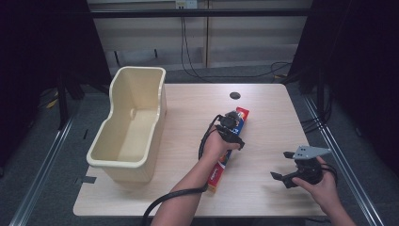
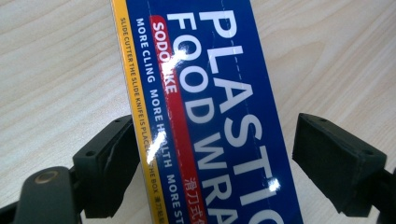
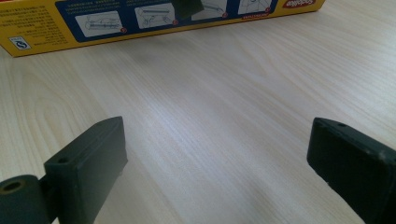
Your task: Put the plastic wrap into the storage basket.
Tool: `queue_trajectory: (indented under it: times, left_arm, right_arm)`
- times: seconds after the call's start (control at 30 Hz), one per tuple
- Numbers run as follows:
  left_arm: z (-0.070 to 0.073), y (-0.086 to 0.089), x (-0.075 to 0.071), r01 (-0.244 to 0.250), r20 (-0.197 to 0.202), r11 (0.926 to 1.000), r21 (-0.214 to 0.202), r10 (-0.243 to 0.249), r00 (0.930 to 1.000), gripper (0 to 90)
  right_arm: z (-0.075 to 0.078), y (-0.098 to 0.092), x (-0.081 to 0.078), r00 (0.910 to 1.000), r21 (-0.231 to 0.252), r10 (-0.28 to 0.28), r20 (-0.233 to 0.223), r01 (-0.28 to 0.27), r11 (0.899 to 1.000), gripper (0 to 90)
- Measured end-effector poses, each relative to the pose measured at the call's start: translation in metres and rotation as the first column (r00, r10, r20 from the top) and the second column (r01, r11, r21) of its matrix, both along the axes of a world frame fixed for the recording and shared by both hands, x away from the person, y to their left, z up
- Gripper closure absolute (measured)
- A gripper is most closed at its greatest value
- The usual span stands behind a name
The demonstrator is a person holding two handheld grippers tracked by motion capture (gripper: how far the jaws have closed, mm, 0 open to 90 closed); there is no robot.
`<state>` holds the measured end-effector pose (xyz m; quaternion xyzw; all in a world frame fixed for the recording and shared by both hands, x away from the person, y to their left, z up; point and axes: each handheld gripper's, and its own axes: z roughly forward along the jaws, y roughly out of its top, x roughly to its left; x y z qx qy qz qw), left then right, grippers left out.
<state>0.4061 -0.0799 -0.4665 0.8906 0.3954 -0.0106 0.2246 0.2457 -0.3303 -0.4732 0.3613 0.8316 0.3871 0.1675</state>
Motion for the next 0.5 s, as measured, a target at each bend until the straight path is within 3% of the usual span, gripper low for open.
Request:
queue_trajectory:
  times: [0.23, 0.37, 0.5]
  left_arm:
    - [-0.0032, 0.0023, 0.001, 0.0, 0.012, 0.9997, 0.024, 0.0, 0.9999, 25.1]
    - [-0.0049, 0.0028, 0.0003, -0.027, 0.008, 0.9996, 0.012, 0.027, 0.9996, 27.6]
    - [0.004, 0.0029, 0.0005, -0.045, 0.002, 0.9972, 0.06, 0.045, 0.999, 37.5]
  right_arm:
    - [0.0012, 0.0012, -0.0001, 0.9999, -0.006, 0.003, 0.015, -0.003, 1.0, 6.0]
    - [0.0032, -0.0003, -0.0004, 0.9996, 0.01, -0.01, 0.026, 0.009, 1.0, 5.7]
    - [0.0019, 0.0001, -0.0002, 0.9998, 0.005, -0.003, 0.02, 0.003, 1.0, 5.8]
